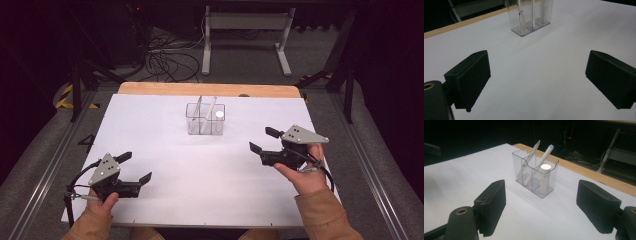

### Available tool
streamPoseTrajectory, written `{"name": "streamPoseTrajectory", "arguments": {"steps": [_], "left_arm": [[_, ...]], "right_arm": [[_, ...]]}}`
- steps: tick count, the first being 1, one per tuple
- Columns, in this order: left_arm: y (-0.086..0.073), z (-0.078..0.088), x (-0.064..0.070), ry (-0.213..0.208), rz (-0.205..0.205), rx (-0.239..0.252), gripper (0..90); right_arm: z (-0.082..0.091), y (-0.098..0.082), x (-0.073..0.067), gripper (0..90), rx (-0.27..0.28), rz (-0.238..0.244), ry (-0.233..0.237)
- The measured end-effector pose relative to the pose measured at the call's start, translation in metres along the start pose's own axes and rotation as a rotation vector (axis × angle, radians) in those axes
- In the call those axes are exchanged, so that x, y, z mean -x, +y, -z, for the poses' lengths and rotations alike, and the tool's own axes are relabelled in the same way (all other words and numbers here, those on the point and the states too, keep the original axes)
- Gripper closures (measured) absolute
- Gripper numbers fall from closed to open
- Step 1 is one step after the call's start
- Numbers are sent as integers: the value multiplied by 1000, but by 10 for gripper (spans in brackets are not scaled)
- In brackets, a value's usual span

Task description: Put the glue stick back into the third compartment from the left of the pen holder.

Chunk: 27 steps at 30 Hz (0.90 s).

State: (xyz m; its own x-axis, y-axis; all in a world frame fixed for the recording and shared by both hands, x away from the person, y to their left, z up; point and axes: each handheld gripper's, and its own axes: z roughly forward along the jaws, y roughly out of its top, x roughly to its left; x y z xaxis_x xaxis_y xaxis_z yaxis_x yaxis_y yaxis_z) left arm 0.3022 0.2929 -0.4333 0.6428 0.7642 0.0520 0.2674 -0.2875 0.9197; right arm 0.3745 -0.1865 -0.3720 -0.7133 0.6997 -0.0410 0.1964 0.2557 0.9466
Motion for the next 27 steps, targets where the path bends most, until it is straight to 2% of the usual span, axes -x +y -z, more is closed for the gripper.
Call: {"name": "streamPoseTrajectory", "arguments": {"steps": [19, 27], "left_arm": [[1, 1, 1, 0, -5, 6, 67], [1, 1, 2, -1, -4, 6, 66]], "right_arm": [[7, -61, -2, 269, -63, -17, 31], [6, -78, -6, 274, -108, -22, 33]]}}
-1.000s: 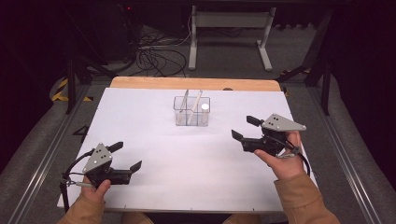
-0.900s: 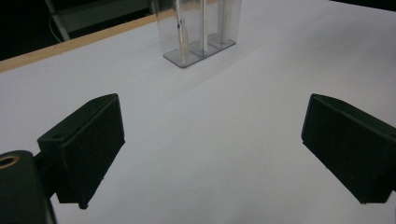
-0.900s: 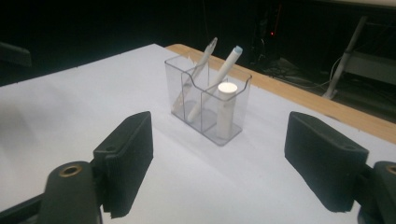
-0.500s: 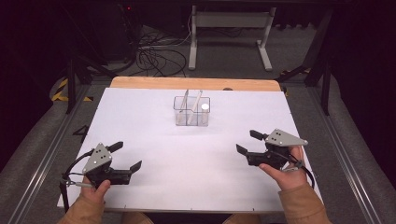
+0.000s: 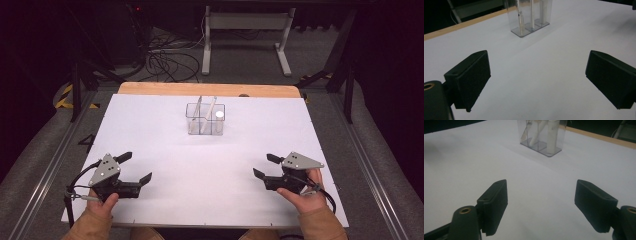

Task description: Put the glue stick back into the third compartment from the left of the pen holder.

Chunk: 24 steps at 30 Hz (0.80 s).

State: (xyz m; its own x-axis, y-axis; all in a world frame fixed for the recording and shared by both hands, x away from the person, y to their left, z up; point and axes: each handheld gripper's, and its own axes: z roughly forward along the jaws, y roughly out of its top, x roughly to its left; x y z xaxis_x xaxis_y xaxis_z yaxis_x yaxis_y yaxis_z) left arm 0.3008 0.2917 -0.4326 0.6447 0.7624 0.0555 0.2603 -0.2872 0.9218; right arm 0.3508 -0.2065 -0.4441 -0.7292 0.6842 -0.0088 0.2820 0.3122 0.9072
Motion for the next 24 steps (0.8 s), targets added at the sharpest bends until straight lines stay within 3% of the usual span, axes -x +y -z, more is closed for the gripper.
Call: {"name": "streamPoseTrajectory", "arguments": {"steps": [13, 24], "left_arm": [[0, 0, 2, -1, -9, 2, 65], [-4, 4, 2, -4, -11, 4, 63]], "right_arm": [[-8, -15, -11, 304, -54, 19, 35], [-14, -29, -15, 304, -69, -29, 39]]}}
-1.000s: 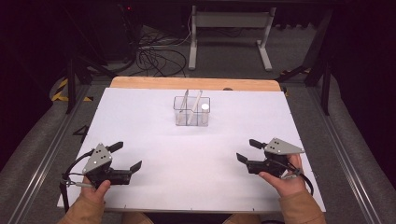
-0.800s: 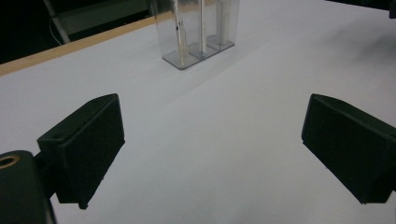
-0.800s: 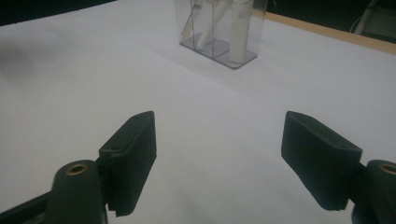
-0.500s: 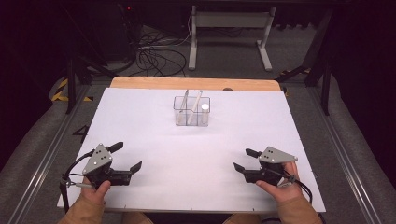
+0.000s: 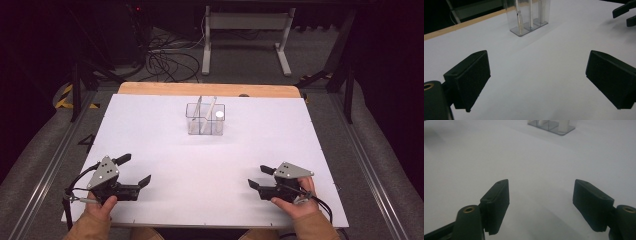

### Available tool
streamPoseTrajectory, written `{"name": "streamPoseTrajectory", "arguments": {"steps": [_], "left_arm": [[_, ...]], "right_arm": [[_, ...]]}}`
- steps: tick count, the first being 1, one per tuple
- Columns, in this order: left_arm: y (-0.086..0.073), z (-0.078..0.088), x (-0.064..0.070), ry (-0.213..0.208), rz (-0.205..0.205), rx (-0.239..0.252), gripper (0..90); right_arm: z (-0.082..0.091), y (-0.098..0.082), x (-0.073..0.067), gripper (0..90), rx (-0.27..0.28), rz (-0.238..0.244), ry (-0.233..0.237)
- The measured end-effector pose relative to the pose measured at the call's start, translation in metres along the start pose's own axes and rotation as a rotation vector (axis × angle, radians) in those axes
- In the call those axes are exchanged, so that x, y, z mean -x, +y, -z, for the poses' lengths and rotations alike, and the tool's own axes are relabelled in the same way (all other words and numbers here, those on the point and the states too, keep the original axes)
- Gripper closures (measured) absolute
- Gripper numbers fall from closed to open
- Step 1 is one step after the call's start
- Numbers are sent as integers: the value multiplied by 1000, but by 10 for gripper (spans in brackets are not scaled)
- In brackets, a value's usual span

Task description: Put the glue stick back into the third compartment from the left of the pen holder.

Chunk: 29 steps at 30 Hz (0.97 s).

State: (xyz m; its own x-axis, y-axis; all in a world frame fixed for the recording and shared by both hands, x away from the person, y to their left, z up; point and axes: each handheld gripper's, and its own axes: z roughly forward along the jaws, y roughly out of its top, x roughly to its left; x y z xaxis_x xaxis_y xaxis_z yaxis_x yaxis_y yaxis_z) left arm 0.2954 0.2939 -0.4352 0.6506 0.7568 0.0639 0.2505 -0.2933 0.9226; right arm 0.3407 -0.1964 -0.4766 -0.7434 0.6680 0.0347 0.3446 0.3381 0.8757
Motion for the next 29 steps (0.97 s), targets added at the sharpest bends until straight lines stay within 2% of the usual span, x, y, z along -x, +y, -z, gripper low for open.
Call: {"name": "streamPoseTrajectory", "arguments": {"steps": [2, 5, 29], "left_arm": [[0, 0, 0, -1, 1, 2, 63], [0, 0, 0, 0, -2, 2, 63], [0, 0, 0, 0, -10, 1, 62]], "right_arm": [[-1, 1, -2, 304, -15, 17, 7], [-2, 1, -1, 303, -15, 14, 9], [2, 4, 0, 271, 14, 33, 3]]}}
